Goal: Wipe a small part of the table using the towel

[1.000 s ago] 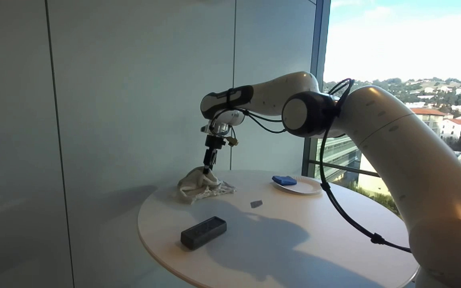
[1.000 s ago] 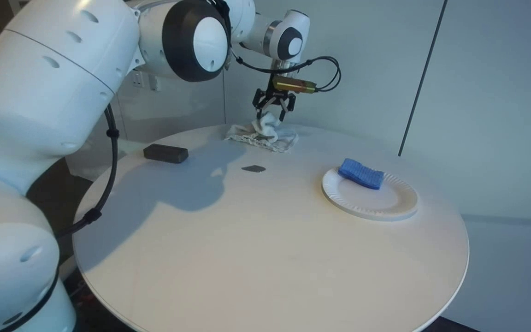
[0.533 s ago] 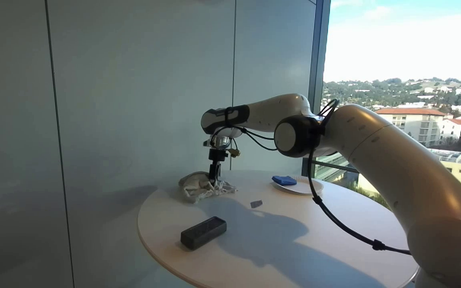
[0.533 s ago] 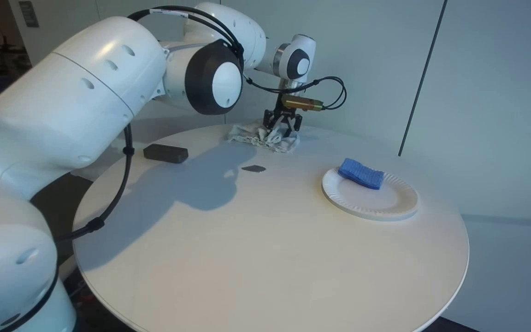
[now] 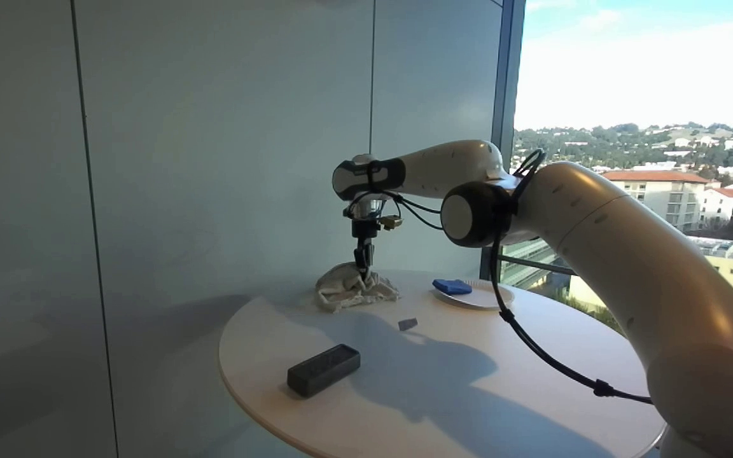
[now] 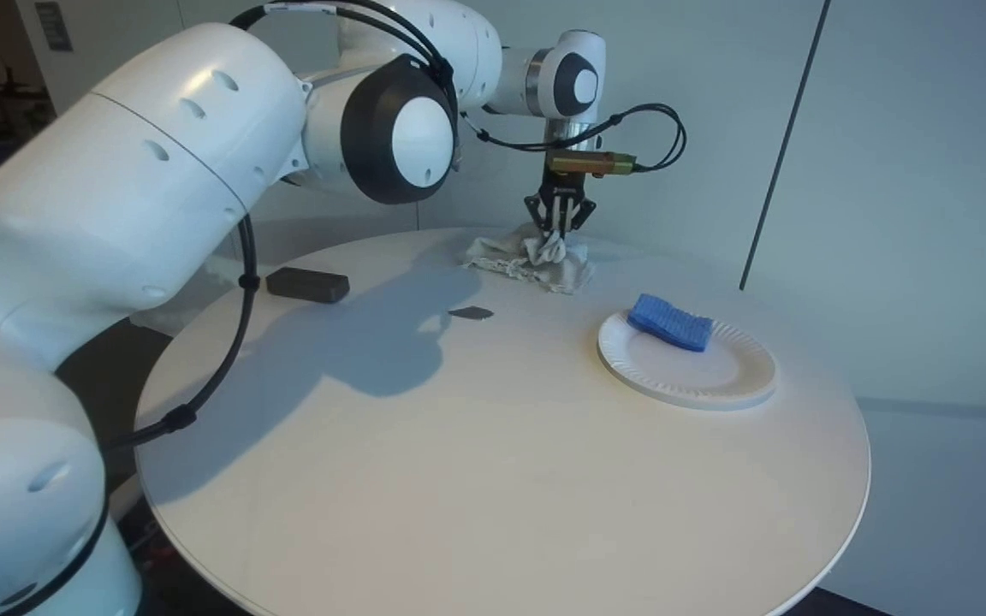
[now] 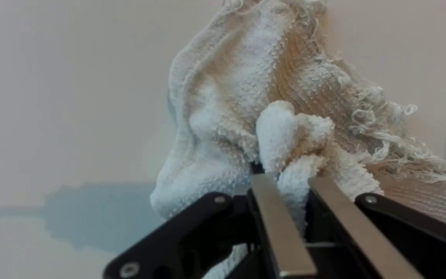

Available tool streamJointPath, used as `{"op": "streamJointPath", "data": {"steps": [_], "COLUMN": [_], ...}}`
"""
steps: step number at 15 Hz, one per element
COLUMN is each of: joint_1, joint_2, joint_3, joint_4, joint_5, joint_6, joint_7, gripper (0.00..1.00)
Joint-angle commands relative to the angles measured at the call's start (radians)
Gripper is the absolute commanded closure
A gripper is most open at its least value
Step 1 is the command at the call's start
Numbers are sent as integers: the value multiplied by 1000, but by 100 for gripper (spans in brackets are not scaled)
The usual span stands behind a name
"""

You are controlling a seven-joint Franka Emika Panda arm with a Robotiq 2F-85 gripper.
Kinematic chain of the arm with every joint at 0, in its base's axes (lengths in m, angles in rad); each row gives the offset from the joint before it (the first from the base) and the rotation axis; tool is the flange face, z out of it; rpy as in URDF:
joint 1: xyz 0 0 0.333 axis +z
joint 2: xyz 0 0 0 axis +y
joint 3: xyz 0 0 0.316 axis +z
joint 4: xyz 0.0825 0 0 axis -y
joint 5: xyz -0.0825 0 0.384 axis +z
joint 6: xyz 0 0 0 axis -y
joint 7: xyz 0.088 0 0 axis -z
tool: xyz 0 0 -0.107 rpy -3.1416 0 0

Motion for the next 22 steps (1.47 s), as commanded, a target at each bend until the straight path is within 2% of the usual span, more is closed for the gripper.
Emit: {"op": "streamJointPath", "data": {"steps": [1, 6, 11, 15, 19, 21, 22], "joint_1": [4, -27, -27, 0, -1, 7, 18], "joint_2": [-167, -363, -525, -532, -505, -487, -469], "joint_3": [-40, -36, -52, -48, 10, 19, 11], "joint_4": [-133, -311, -544, -644, -721, -766, -780], "joint_5": [-30, 33, 61, 60, 127, 172, 162], "joint_6": [-144, -324, -324, -246, -290, -257, -191], "joint_7": [46, 30, 122, 225, 345, 415, 465], "gripper": [91, 91, 92, 92, 93, 93, 93]}}
